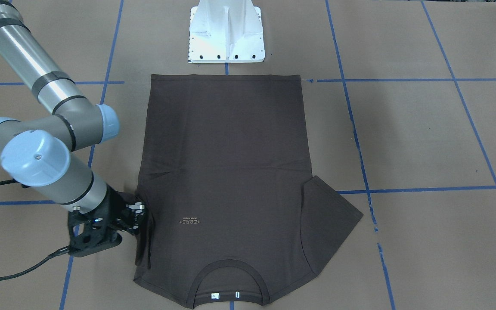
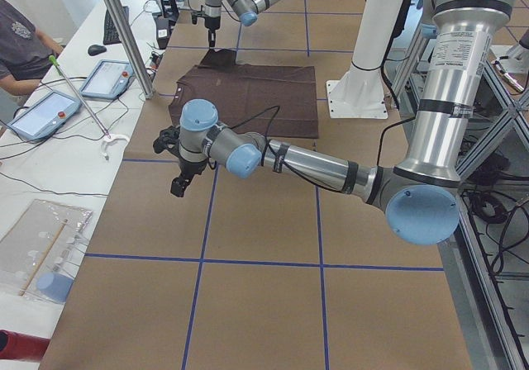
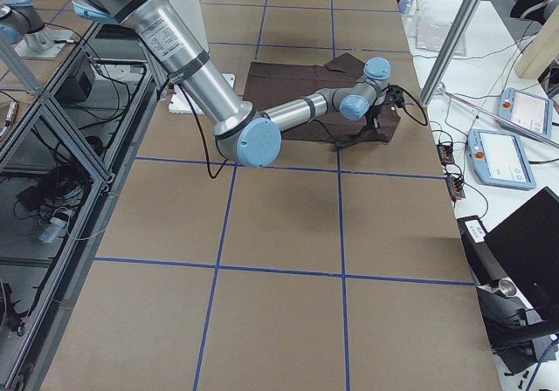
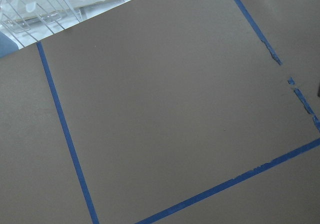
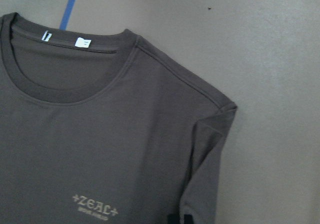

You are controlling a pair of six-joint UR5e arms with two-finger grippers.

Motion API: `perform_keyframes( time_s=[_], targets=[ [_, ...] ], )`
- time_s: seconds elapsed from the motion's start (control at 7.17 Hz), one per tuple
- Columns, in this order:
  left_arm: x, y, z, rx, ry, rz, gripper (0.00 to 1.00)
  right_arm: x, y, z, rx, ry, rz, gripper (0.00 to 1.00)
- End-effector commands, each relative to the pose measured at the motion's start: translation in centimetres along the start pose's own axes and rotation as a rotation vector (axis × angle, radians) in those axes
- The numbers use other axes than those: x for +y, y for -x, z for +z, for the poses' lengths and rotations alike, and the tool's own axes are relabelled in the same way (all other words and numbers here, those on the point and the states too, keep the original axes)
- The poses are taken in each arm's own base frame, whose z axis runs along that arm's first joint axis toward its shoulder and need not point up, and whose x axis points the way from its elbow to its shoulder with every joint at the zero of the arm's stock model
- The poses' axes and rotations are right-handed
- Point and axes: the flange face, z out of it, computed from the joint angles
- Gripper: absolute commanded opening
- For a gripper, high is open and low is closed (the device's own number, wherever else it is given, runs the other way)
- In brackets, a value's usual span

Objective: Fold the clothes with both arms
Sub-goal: 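Grasp the sleeve with the right gripper and fold it inward over the chest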

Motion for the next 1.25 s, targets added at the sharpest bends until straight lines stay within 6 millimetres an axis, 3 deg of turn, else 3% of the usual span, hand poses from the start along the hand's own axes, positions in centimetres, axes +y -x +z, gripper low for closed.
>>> perform_keyframes(
  time_s=[0.0, 0.14, 0.42, 0.56, 0.98, 1.12],
  targets=[
    [-0.2, 0.6, 0.7, -0.002, 0.011, -0.005, 1.0, 1.6, 8.7, 2.9, 0.043, -0.086, 0.027, 0.0],
    [-0.5, 0.6, 0.7, -0.004, 0.01, -0.004, 1.0, 1.6, 11.4, 4.8, 0.086, -0.123, 0.039, 0.0],
    [-0.8, 0.5, 0.7, 0.0, 0.008, -0.011, 1.0, 1.4, 12.2, 5.8, 0.115, -0.14, 0.038, 0.01],
    [-1.0, 0.5, 0.8, 0.0, 0.009, -0.01, 1.0, 1.4, 12.1, 5.8, 0.116, -0.14, 0.039, 0.99],
    [-2.8, -0.2, 0.5, 0.001, -0.01, -0.056, 1.0, 0.3, 10.9, 4.7, 0.111, -0.134, 0.053, 1.0],
    [-4.1, -2.9, 1.5, 0.026, -0.023, -0.079, 1.0, -1.0, 9.6, 2.9, 0.067, -0.076, 0.087, 1.0]
  ],
)
